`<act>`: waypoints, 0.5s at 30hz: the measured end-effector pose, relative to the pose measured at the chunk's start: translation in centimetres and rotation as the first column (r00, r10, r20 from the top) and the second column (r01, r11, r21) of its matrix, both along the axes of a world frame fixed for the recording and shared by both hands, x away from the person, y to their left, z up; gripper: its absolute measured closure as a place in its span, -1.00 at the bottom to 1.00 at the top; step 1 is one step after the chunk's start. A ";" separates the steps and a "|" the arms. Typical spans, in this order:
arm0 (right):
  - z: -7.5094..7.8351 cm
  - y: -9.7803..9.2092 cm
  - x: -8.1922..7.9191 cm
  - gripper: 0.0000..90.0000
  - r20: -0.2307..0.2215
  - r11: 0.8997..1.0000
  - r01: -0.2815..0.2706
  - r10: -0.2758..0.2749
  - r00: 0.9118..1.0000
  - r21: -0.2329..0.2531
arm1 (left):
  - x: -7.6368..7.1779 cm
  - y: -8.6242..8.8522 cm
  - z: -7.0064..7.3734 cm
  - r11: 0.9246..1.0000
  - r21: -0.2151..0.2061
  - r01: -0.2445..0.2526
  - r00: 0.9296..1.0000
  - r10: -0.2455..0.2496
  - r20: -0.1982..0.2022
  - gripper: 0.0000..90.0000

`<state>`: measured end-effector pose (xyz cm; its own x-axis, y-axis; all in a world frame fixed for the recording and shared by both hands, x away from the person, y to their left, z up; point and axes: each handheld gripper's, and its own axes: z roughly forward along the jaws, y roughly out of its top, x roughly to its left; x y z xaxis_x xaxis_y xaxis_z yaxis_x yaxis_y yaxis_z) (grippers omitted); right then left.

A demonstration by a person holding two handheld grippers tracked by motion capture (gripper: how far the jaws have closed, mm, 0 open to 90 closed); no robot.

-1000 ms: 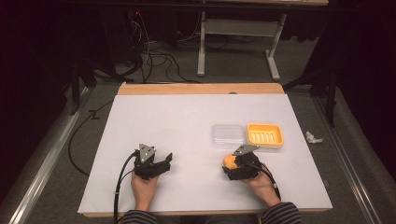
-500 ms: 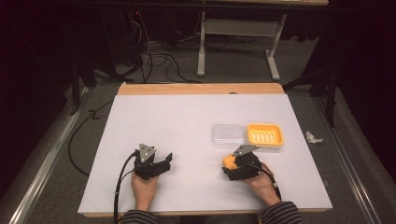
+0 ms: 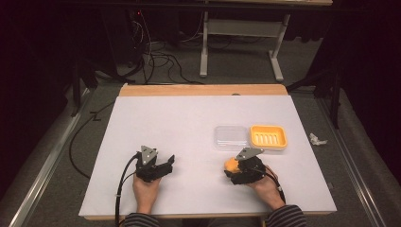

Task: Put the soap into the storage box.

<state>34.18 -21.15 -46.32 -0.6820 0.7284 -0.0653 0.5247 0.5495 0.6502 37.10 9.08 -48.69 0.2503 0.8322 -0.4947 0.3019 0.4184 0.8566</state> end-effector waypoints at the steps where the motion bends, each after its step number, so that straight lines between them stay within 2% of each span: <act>1: 0.0 0.0 0.0 -0.41 0.002 1.000 -0.004 0.004 1.000 -0.003 | 0.0 0.0 0.0 1.000 0.001 0.000 1.000 0.000 0.000 -0.47; 13: 0.8 -0.2 -0.2 -0.40 0.014 1.000 -0.005 0.005 1.000 0.011 | 0.0 0.0 0.0 1.000 0.002 -0.001 1.000 0.001 -0.001 -0.47; 15: 1.2 -0.4 -0.2 -0.40 0.029 1.000 -0.009 0.009 1.000 0.013 | 0.0 0.0 0.0 1.000 0.004 -0.001 1.000 0.001 -0.001 -0.47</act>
<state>33.96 -21.54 -45.13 -0.6864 0.7233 -0.0757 0.5005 0.5454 0.6724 37.13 9.12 -48.72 0.2489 0.8342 -0.4920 0.3022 0.4158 0.8578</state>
